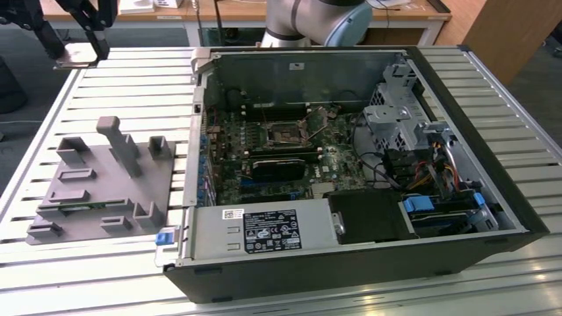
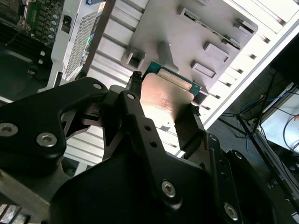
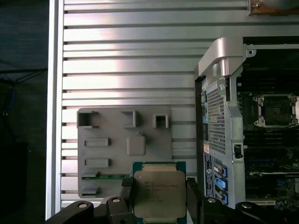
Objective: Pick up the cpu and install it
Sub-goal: 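Pick up the cpu and move it towards the insertion slot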
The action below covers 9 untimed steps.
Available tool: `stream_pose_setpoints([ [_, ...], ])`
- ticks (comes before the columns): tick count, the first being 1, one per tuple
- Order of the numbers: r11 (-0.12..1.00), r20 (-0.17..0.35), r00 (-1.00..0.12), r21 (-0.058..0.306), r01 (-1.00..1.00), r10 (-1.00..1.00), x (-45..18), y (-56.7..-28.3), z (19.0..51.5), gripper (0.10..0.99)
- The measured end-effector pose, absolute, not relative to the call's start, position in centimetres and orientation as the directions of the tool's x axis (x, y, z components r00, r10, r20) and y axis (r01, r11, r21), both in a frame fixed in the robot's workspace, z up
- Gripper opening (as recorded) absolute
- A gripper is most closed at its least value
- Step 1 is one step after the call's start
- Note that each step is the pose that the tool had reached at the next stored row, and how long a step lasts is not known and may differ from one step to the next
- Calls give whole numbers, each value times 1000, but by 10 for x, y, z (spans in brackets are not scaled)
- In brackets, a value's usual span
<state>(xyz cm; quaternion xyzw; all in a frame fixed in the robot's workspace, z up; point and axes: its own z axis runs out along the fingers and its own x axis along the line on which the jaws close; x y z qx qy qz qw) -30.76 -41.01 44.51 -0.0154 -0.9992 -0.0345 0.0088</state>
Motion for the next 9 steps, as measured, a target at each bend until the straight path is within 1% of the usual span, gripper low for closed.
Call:
stream_pose_setpoints([
  [9,997,19,-999,69,31,30,-294,-410,445,537],
])
